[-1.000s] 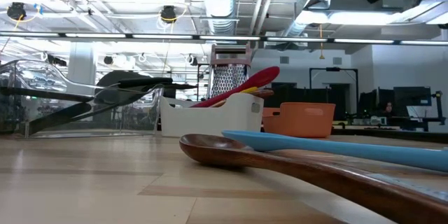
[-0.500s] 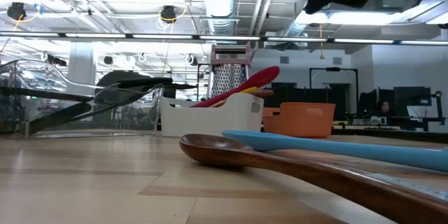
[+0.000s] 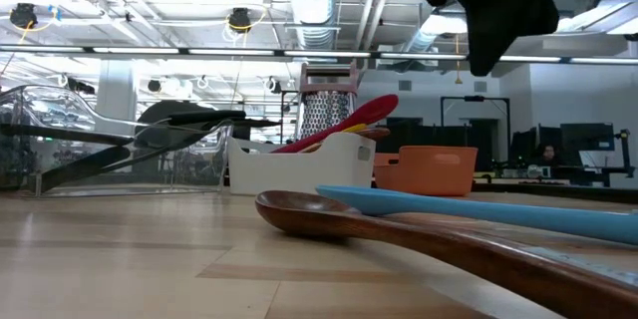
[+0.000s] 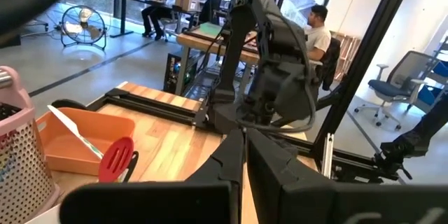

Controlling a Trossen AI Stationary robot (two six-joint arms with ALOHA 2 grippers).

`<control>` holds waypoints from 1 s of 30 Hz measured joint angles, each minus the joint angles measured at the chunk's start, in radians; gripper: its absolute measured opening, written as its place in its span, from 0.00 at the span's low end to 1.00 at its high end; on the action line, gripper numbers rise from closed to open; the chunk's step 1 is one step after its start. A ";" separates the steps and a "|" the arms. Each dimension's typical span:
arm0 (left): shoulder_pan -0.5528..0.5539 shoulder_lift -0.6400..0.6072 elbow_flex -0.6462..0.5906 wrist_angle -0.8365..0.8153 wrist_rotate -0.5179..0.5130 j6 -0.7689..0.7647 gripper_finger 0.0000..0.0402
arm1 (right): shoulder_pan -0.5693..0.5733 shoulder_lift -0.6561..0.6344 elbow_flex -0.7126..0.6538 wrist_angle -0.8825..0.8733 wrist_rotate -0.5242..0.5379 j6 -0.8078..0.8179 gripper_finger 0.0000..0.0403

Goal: Pick & Place Kitchen Items
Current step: Put the blue serving spoon into the white bin

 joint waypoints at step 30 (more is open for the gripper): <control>0.001 0.000 0.000 -0.031 -0.001 0.009 0.01 | 0.135 0.297 0.206 0.114 -0.052 0.243 0.00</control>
